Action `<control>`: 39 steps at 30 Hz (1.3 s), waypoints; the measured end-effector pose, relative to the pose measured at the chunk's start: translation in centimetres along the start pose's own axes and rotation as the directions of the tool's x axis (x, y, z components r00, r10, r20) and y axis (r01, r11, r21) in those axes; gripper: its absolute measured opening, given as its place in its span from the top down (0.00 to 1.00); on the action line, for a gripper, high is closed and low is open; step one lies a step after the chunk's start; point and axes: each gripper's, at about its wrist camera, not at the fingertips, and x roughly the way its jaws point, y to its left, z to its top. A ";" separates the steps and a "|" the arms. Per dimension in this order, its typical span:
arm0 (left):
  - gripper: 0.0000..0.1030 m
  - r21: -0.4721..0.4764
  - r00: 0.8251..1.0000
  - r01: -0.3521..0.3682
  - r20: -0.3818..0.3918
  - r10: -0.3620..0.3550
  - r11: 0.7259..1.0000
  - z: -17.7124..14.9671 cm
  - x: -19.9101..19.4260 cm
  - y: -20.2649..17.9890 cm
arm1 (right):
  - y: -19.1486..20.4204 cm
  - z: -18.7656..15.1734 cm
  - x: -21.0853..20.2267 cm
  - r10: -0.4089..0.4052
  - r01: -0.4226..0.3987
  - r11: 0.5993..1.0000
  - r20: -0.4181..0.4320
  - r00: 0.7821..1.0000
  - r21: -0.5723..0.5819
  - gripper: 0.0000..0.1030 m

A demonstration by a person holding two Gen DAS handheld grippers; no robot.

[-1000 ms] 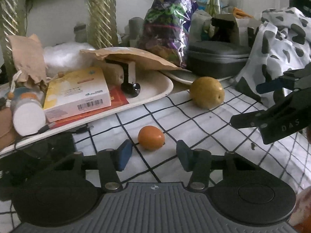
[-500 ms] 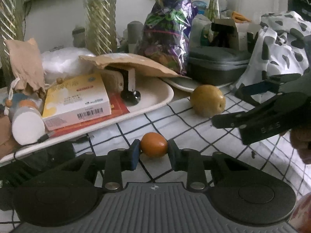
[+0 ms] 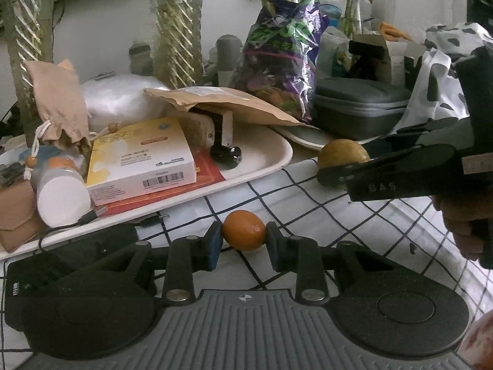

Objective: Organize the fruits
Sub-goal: 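Grasp the small orange with the left tool while the right tool grasps the yellow pear, then place orange on plate with left tool while right tool sets pear on plate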

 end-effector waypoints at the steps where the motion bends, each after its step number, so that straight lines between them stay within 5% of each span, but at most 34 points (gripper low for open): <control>1: 0.71 0.000 1.000 0.000 0.000 0.000 1.000 0.0 -0.1 0.0 | 0.0 0.1 -0.1 -0.001 0.001 1.000 -0.009 1.000 -0.004 0.45; 23: 0.71 0.001 0.998 0.063 0.022 -0.063 0.998 -0.2 -6.4 -2.3 | -0.3 -0.4 -9.2 0.104 -0.105 0.994 0.017 0.994 0.029 0.45; 39: 0.71 0.013 0.980 0.197 0.008 -0.197 0.980 -2.7 -11.4 -6.3 | 0.7 -3.5 -16.2 0.163 -0.163 0.986 0.000 0.987 0.028 0.45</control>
